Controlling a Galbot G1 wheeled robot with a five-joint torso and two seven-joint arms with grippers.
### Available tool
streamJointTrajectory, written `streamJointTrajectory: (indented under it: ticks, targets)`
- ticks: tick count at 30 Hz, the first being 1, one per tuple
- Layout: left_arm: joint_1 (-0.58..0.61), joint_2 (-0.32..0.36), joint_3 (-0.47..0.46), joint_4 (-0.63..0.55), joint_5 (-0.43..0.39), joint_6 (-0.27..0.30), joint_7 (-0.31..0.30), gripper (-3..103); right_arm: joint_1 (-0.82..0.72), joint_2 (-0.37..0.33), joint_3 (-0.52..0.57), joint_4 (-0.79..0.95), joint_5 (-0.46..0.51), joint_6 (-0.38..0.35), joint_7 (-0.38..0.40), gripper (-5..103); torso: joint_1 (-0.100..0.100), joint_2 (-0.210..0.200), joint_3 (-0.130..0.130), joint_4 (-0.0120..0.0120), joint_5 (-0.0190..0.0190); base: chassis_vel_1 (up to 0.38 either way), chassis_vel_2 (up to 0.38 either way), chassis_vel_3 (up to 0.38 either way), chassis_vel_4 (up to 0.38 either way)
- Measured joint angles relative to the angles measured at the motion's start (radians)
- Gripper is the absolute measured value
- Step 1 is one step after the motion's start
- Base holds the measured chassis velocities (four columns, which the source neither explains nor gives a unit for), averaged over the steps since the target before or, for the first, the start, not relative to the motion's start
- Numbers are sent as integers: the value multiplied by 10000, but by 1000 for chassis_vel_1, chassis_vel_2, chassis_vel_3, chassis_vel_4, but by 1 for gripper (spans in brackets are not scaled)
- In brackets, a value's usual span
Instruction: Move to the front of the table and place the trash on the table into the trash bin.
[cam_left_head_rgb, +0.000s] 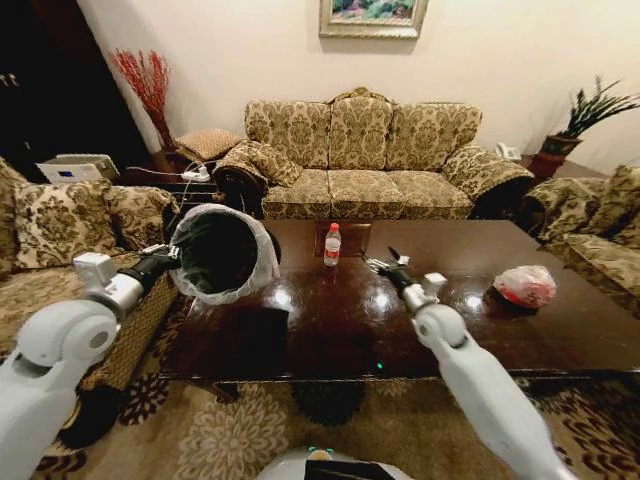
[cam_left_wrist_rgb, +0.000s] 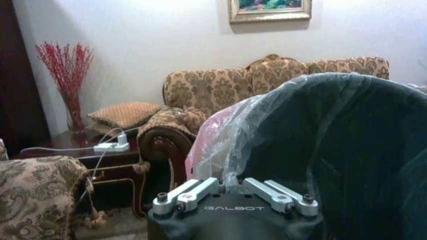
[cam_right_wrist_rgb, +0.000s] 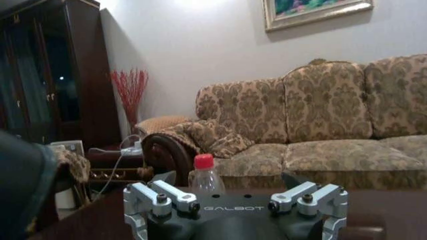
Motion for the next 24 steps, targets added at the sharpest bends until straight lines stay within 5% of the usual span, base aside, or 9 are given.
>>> streamJointTrajectory:
  ticks: [15,24]
  targets:
    - [-30,204,106,61,-19,43,-29,0,2774,2105,-1663,-4546,-1303,1102,-420,100,-1,1,0,-2,0,0,0,0,0]
    - [-70,309,76,94,-82,47,-28,0,3719,3326,-1255,-6560,-2456,1792,-621,100,0,0,-1,0,0,0,0,0,0]
